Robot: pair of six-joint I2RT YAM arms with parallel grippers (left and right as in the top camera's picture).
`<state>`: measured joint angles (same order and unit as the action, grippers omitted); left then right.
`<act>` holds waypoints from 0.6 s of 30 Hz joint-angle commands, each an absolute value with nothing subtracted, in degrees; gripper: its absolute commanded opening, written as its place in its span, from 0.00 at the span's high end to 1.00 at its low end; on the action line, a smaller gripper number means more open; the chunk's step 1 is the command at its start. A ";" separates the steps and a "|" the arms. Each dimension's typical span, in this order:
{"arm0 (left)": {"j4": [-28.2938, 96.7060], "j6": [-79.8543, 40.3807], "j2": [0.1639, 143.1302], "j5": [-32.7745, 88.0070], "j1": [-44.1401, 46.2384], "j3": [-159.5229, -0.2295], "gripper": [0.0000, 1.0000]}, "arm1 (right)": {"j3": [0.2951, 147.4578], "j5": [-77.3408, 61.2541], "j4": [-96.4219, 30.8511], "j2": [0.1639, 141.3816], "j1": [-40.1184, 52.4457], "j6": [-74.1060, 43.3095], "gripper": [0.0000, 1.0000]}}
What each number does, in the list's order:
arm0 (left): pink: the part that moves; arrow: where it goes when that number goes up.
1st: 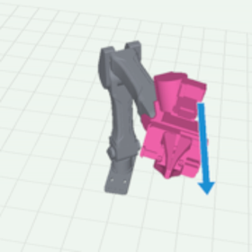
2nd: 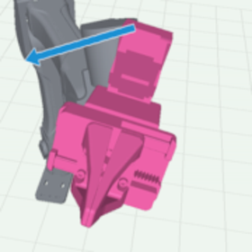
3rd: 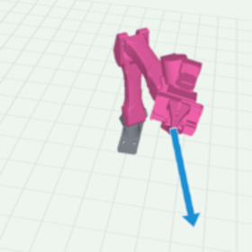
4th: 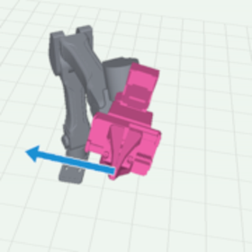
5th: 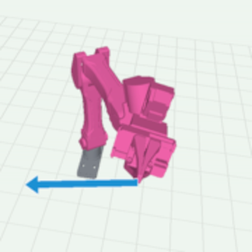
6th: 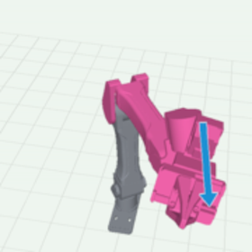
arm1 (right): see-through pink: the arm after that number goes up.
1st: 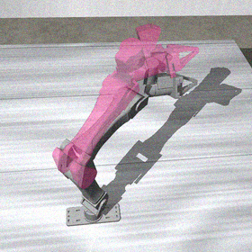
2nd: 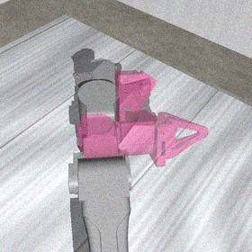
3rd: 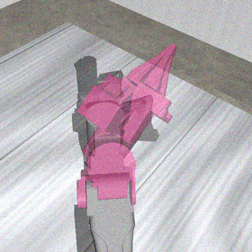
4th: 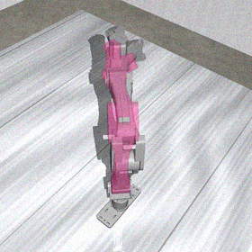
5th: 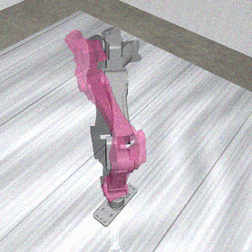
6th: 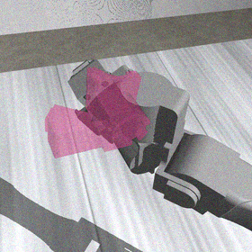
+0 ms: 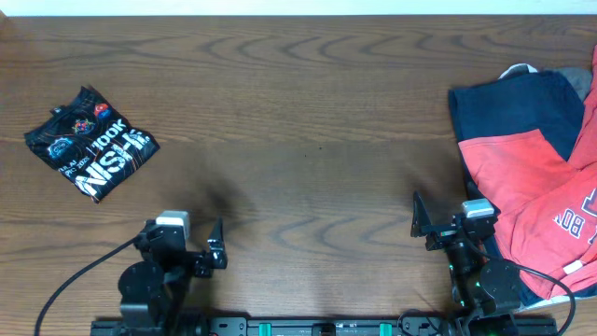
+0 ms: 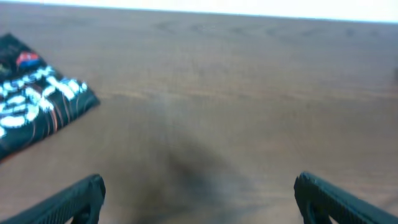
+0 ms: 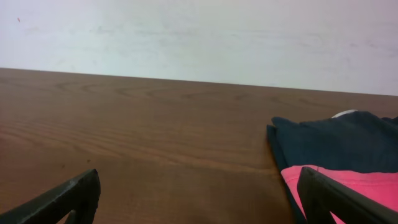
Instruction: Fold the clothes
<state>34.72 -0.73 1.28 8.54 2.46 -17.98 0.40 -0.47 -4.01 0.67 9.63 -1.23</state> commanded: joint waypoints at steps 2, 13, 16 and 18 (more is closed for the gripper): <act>28.36 0.40 0.10 7.84 2.15 -12.69 0.02 | 0.32 -0.89 -4.19 0.27 10.20 -1.23 0.01; 2.26 2.66 0.10 5.06 2.15 -0.23 0.02 | 0.32 -0.89 -4.19 0.27 10.20 -1.23 0.01; 3.75 3.36 0.10 5.06 2.15 -0.23 0.02 | 0.32 -0.89 -4.19 0.27 10.20 -1.23 0.01; 3.57 2.50 0.10 5.13 2.15 -0.23 0.02 | 0.32 -0.89 -4.19 0.27 10.20 -1.23 0.01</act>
